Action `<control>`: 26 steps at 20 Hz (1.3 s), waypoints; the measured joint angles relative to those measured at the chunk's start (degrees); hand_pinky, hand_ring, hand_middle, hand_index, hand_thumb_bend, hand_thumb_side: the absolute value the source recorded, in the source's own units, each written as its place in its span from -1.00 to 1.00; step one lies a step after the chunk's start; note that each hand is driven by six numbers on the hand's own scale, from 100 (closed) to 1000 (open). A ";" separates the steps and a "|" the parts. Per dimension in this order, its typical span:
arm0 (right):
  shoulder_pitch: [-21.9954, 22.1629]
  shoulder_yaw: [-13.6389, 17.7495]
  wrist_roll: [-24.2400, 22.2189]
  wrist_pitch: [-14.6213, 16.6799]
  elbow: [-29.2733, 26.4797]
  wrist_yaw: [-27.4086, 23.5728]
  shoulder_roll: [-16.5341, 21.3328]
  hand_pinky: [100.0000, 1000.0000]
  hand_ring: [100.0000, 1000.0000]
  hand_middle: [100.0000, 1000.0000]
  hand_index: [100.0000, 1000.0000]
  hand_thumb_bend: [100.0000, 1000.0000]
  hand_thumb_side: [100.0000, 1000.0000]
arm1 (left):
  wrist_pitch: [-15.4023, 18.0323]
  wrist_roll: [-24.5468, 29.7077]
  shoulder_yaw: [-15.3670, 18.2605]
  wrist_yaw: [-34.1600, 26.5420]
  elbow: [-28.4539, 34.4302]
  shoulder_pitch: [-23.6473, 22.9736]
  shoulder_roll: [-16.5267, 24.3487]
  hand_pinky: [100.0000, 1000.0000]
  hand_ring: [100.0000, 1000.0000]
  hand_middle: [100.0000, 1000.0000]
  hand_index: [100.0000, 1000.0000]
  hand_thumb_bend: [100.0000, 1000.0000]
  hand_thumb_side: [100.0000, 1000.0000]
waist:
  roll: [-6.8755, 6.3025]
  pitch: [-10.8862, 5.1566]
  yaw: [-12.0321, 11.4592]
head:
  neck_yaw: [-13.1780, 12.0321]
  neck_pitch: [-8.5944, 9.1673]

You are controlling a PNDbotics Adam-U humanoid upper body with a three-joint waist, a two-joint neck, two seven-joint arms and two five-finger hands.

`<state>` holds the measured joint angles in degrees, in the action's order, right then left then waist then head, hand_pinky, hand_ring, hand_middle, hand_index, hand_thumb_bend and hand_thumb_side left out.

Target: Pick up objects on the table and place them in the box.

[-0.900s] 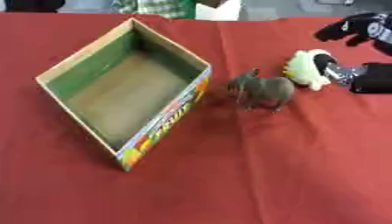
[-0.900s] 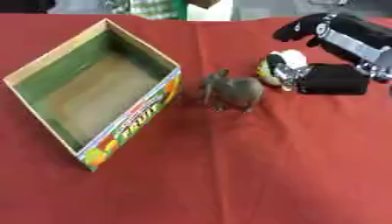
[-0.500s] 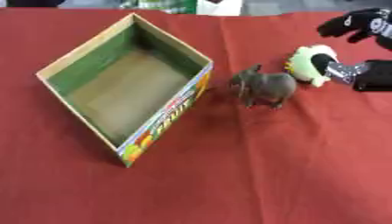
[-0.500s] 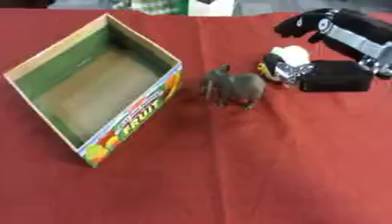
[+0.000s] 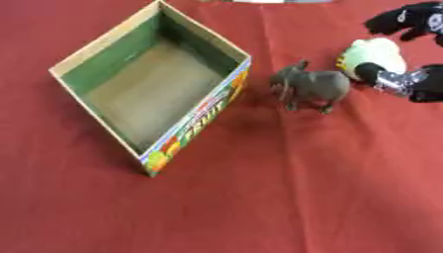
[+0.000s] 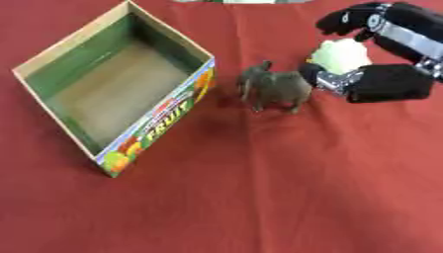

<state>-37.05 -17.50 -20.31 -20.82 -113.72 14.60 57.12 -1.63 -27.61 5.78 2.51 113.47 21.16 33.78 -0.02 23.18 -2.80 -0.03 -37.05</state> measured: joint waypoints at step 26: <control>-6.30 -4.09 -12.15 -6.62 3.10 11.48 -5.40 0.77 0.84 0.72 1.00 -0.04 -0.01 | 0.11 0.41 -0.35 -0.65 0.00 0.56 -0.01 0.32 0.76 0.76 0.79 -1.00 0.70 | 0.92 0.12 -0.90 | 2.74 1.91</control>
<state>-43.35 -21.59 -32.46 -27.44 -110.62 26.07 51.72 -1.52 -27.20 5.44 1.86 113.47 21.71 33.77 0.90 23.30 -3.70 2.71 -35.14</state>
